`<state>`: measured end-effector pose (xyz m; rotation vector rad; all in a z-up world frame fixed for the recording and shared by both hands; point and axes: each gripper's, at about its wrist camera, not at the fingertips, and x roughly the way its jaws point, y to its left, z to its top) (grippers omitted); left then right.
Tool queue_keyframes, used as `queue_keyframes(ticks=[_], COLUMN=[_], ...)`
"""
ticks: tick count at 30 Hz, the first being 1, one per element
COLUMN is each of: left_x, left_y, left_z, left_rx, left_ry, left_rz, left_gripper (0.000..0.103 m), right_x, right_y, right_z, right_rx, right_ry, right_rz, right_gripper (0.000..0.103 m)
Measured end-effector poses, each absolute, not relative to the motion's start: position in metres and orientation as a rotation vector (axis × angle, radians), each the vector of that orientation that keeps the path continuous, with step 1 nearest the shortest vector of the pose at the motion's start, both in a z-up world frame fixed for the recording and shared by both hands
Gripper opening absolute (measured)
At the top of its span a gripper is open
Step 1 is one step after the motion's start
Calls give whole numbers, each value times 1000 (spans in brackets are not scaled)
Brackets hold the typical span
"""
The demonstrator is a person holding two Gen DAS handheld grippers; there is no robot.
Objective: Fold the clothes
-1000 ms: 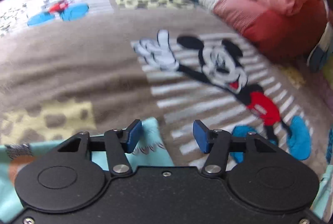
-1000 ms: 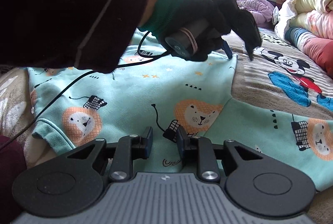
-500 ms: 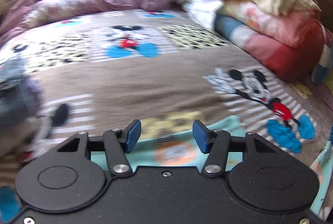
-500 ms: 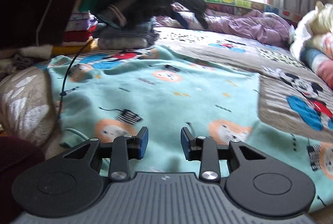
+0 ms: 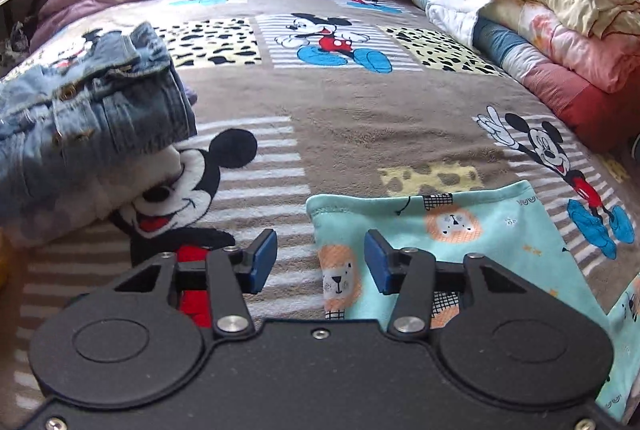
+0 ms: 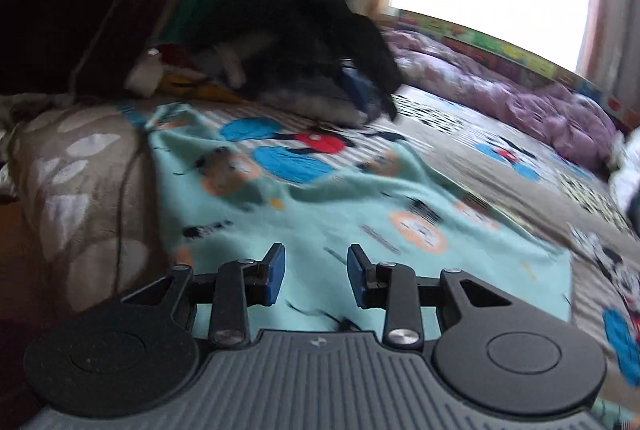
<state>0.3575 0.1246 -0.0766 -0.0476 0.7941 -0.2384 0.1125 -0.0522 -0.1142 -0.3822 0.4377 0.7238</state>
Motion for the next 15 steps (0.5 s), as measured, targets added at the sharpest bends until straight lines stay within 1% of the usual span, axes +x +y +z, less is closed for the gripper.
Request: queue_keyframes(ticks=[3, 6, 11, 13, 14, 15], left_x=[369, 383, 405, 409, 411, 413], left_y=[128, 131, 129, 128, 128, 127], left_z=[-86, -93, -106, -113, -117, -121], left_rx=[-82, -124, -162, -165, -166, -166], left_ry=[805, 816, 840, 859, 870, 880], left_rz=[-235, -239, -247, -253, -257, -262], left_gripper=[43, 35, 35, 32, 29, 15], right_x=[117, 122, 129, 132, 134, 135], right_y=[-23, -6, -6, -6, -6, -6], right_z=[-117, -123, -133, -137, -139, -141], right_rx=[-442, -453, -417, -402, -395, -388], right_ry=[447, 461, 502, 518, 527, 535], right_rz=[783, 811, 823, 828, 830, 832], right_gripper=[35, 35, 35, 35, 35, 35])
